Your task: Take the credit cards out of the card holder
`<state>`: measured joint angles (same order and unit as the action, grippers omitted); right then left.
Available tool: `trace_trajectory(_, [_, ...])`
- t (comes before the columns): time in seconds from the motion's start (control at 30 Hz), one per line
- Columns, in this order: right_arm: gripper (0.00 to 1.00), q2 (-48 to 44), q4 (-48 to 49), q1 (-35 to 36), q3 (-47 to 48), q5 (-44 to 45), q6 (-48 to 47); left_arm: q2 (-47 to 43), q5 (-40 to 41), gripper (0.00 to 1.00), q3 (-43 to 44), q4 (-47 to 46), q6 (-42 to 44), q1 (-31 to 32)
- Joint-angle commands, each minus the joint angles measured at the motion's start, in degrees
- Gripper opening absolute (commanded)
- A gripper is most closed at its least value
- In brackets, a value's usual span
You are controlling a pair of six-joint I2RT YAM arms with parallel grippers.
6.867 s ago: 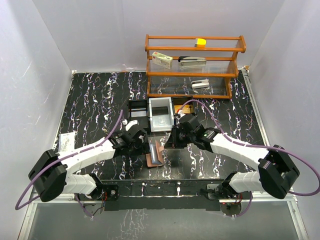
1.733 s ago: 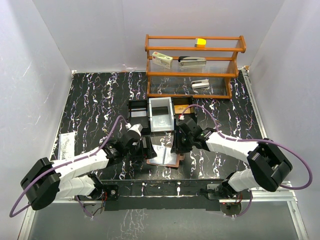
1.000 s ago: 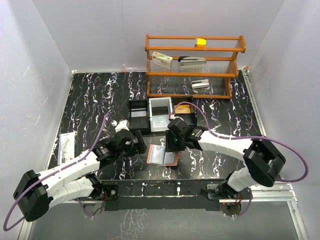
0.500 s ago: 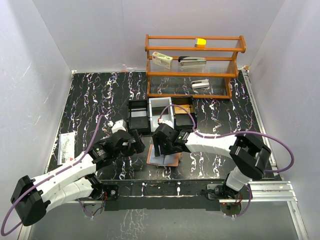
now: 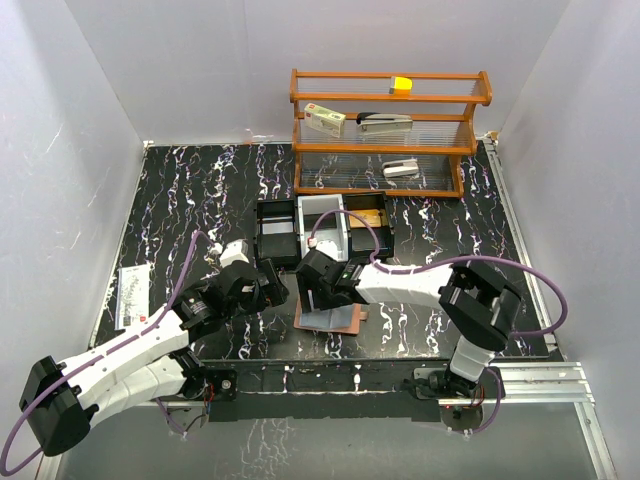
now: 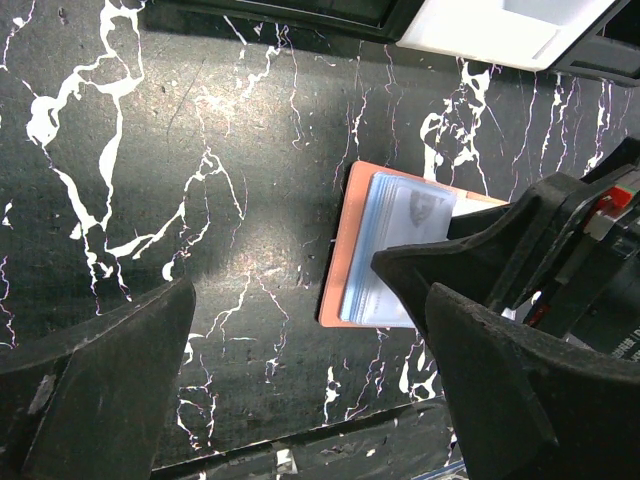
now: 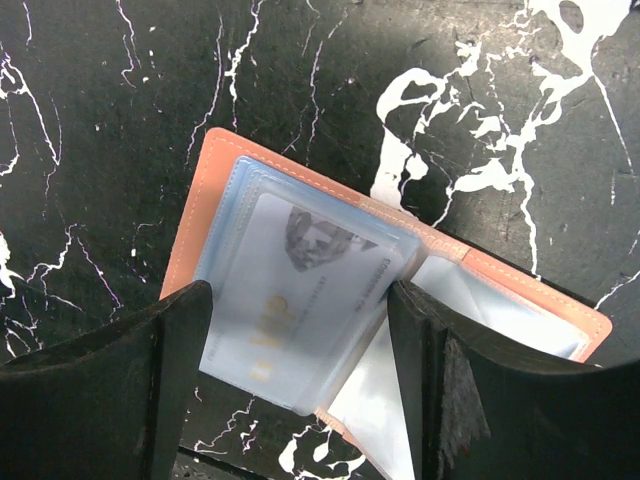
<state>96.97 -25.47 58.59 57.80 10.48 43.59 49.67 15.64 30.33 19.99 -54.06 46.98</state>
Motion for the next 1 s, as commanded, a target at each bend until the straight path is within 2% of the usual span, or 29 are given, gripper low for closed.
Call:
trace_trajectory(0.0, [0.70,1.93,-0.82,1.13,2.17,3.61,-0.45,-0.56,0.91,0.99,-0.18,0.90,-0.34,-0.23])
trace_trajectory(0.13, [0.68,1.74,-0.36,1.22,2.09,3.02,-1.03,-0.53,0.92,0.99,-0.22,1.19,-0.56,-0.22])
trace_trajectory(0.33, [0.55,-0.02,2.00,1.13,1.48,0.33,-2.16,-0.72,-0.53,0.99,-1.02,-0.12,-0.65,-0.28])
trace_trajectory(0.53, [0.49,-1.48,6.17,0.21,-0.47,-5.22,-3.01,-0.30,-3.99,0.99,-2.08,-2.84,-0.04,-0.23])
trace_trajectory(0.6, [0.50,-1.60,6.70,-0.20,-0.86,-6.09,-2.97,-0.06,-4.65,0.99,-2.33,-3.26,0.09,-0.22])
trace_trajectory(0.8, [0.66,-0.52,4.85,-0.37,1.12,-4.62,-3.59,-0.91,-2.40,0.99,-2.33,-0.97,-1.72,-0.28])
trace_trajectory(0.97, [0.68,2.36,2.35,-0.23,2.99,-2.79,-3.84,-3.11,-1.17,0.99,-2.95,-0.83,-2.34,-0.28])
